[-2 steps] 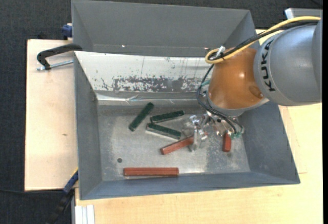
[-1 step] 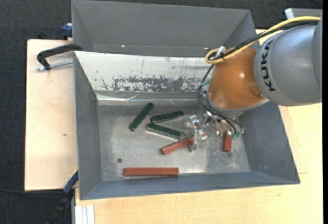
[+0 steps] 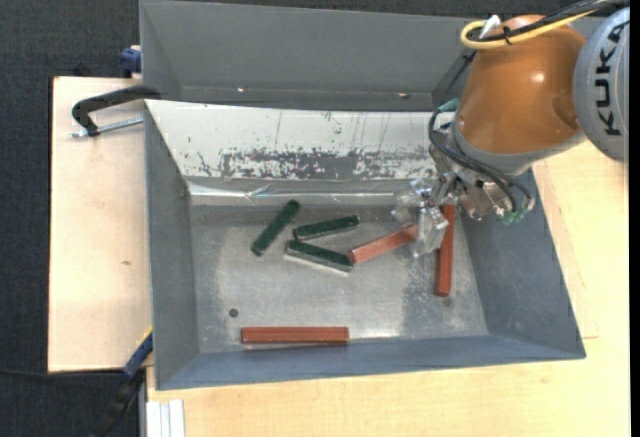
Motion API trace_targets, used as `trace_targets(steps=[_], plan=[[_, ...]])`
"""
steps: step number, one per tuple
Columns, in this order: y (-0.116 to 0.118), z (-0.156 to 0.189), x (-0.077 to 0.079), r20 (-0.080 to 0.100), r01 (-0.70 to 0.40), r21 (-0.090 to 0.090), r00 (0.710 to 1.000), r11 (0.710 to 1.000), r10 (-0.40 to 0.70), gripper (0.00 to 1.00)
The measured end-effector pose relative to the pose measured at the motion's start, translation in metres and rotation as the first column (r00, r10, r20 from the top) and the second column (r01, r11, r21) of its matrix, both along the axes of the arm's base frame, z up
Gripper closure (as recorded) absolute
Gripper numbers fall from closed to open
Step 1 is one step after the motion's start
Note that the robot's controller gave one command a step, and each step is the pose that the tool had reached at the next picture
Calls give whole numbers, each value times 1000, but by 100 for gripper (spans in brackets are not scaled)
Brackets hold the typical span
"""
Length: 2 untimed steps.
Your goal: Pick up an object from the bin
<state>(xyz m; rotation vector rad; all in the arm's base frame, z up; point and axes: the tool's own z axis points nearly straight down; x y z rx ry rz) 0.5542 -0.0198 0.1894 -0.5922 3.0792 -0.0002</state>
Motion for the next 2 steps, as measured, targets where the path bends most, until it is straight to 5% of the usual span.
trace_targets(steps=[1,2], plan=[[0,0,0,0,0,0,1000,1000,0,100],[3,109,-11,3,-500,-3,866,866,500,100]])
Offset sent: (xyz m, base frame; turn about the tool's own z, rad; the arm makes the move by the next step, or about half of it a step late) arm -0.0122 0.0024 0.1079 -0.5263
